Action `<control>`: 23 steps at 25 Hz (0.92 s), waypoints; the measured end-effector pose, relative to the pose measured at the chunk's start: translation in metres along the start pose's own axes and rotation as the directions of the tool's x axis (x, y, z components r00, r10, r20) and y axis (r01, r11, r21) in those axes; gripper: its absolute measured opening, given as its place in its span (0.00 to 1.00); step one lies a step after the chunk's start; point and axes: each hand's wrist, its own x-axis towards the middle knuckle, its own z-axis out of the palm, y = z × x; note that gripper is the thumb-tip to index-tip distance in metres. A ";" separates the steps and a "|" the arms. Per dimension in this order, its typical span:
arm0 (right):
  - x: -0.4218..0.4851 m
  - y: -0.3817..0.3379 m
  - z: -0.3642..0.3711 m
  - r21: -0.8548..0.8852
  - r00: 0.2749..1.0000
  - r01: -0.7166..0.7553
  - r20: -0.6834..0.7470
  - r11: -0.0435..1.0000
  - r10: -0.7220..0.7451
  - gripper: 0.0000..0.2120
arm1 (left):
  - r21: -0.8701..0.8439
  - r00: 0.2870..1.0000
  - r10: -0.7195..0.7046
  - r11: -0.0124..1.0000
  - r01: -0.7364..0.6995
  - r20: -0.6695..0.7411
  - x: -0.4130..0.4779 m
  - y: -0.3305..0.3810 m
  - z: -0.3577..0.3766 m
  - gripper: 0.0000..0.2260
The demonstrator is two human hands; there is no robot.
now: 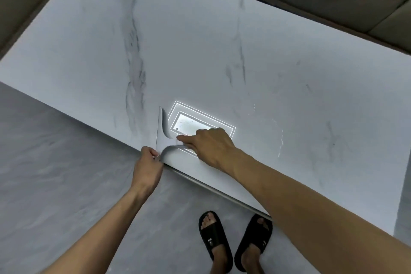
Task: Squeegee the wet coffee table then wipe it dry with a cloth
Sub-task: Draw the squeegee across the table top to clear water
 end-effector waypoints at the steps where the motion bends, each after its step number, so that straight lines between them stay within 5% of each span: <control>1: -0.004 0.009 0.004 0.013 1.000 -0.019 -0.011 1.000 0.020 0.17 | 0.019 1.000 -0.002 1.000 0.001 0.022 0.002 -0.001 0.001 0.06; 11: -0.208 0.145 0.022 -0.015 0.942 -0.335 0.010 0.942 0.335 0.18 | 0.130 0.913 -0.014 0.991 -0.042 0.409 -0.022 0.044 0.051 0.11; 15: -0.232 0.175 -0.018 -0.107 0.931 -0.364 -0.009 0.925 0.365 0.18 | 0.105 0.943 0.044 0.991 -0.083 0.331 -0.030 0.087 0.064 0.08; 23: -0.088 0.194 -0.045 -0.018 0.976 -0.215 -0.024 0.976 0.215 0.17 | 0.088 0.983 0.074 0.992 -0.090 0.170 -0.020 0.136 0.077 0.06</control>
